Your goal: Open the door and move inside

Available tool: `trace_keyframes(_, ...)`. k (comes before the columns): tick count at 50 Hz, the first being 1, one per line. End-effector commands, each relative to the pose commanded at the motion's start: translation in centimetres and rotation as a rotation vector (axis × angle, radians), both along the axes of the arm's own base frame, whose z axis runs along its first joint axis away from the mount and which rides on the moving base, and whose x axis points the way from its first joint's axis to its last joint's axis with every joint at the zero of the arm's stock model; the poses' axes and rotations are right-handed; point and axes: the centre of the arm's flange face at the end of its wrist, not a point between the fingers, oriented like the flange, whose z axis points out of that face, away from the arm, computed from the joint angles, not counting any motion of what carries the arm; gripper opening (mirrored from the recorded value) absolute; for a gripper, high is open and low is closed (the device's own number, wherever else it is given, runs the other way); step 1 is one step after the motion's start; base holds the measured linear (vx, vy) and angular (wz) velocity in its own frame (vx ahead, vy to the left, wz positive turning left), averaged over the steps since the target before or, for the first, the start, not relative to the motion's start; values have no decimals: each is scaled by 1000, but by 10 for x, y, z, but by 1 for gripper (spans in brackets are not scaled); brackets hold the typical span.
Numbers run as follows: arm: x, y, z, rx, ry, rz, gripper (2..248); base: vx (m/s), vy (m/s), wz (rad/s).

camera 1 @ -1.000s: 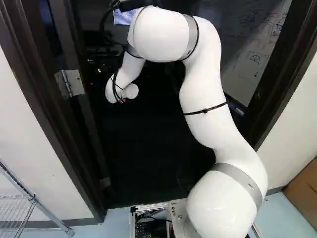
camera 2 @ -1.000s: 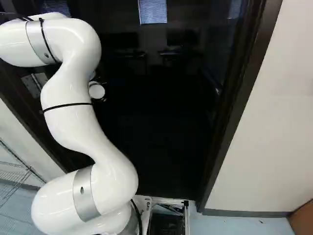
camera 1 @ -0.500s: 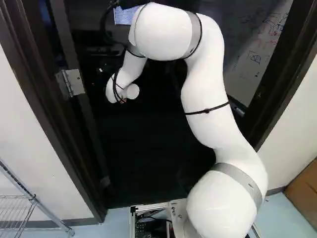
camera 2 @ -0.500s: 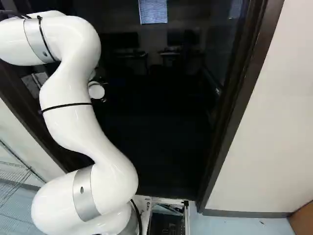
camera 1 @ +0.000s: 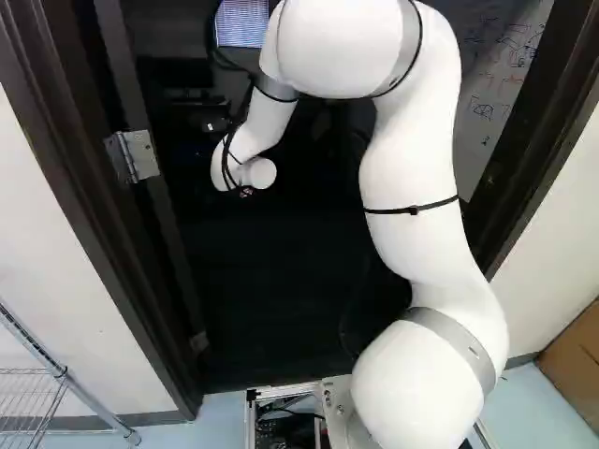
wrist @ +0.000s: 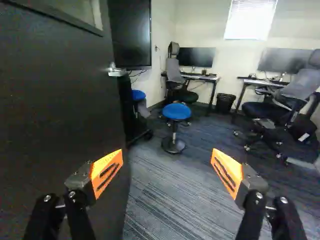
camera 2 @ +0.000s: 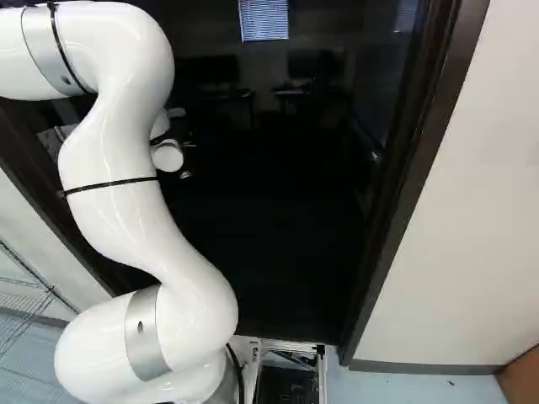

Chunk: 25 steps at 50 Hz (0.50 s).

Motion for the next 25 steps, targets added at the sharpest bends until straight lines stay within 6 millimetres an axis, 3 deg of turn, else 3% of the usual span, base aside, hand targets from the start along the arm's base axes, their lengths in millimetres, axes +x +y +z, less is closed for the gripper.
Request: trace_keyframes(25, -41, -38, 6, -5, 30, -39, 247, 0, 0, 0)
